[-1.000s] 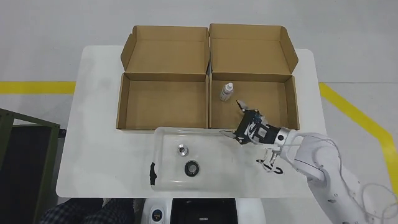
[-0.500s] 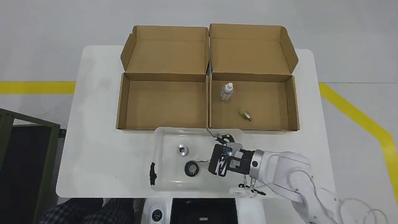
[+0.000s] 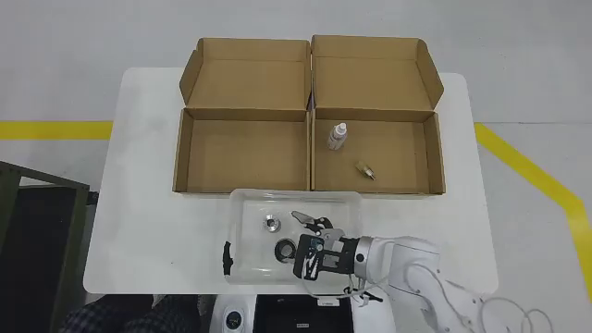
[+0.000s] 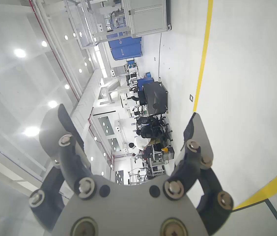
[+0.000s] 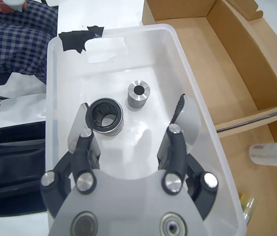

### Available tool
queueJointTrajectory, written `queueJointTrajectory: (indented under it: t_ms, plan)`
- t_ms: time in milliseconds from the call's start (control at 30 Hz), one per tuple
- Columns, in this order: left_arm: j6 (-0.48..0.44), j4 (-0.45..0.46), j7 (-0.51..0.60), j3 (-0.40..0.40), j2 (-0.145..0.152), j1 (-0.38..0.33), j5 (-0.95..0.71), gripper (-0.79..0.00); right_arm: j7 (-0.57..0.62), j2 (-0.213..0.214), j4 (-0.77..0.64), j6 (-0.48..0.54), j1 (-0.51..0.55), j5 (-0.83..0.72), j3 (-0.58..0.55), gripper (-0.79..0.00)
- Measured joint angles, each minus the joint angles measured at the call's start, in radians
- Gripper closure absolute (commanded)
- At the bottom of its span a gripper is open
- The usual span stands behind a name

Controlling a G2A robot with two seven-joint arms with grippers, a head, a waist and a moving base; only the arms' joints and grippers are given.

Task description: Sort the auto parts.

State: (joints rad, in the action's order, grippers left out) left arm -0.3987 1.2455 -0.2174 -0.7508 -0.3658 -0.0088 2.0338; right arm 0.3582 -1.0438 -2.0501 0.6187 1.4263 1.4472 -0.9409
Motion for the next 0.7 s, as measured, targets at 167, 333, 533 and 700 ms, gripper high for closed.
queueJointTrajectory:
  t_ms: [167,333,533,700]
  plan:
    - [0.0,0.0,0.0,0.0,0.0,0.0,0.0,-0.785,0.009,-0.005,0.024,0.003,-0.011,0.014,0.031,-0.573]
    - [0.0,0.0,0.0,0.0,0.0,0.0,0.0,-0.785,0.019,-0.013,0.051,0.001,-0.031,0.017,0.057,-0.566]
    - [0.0,0.0,0.0,0.0,0.0,0.0,0.0,-0.785,0.033,-0.018,0.075,0.001,-0.046,0.018,0.078,-0.57]
    - [0.0,0.0,0.0,0.0,0.0,0.0,0.0,-0.785,0.036,-0.022,0.092,0.0,-0.054,0.018,0.09,-0.566]
